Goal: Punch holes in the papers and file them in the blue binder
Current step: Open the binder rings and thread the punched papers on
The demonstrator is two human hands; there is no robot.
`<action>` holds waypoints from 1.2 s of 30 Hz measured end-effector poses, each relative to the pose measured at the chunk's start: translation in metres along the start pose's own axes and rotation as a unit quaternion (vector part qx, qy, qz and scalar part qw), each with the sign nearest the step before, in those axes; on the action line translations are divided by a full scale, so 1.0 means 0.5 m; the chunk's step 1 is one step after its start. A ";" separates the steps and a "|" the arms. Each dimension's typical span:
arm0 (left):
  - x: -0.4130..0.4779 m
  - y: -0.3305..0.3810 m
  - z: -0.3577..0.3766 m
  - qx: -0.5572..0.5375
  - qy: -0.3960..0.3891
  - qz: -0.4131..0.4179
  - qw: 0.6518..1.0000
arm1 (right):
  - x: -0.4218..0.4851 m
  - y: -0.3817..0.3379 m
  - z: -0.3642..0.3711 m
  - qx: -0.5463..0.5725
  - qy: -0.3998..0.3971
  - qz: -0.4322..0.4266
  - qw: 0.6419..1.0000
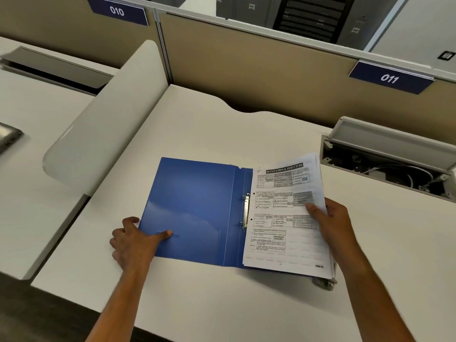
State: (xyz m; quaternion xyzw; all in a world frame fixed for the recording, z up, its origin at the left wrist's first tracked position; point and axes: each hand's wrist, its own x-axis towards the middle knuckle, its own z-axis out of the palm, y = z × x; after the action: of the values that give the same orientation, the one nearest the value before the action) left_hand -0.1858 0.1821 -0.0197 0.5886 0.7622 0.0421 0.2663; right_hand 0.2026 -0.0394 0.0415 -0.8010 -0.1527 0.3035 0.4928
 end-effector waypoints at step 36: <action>-0.101 0.361 0.204 -0.100 -0.327 0.188 0.921 | -0.044 0.017 0.000 -0.070 -0.003 -0.092 0.993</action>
State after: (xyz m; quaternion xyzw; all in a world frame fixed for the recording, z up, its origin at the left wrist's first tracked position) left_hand 0.0268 0.1651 -0.0206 0.6721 0.5000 -0.0280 0.5454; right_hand 0.1852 -0.0552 0.0413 -0.8154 -0.2485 0.2474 0.4607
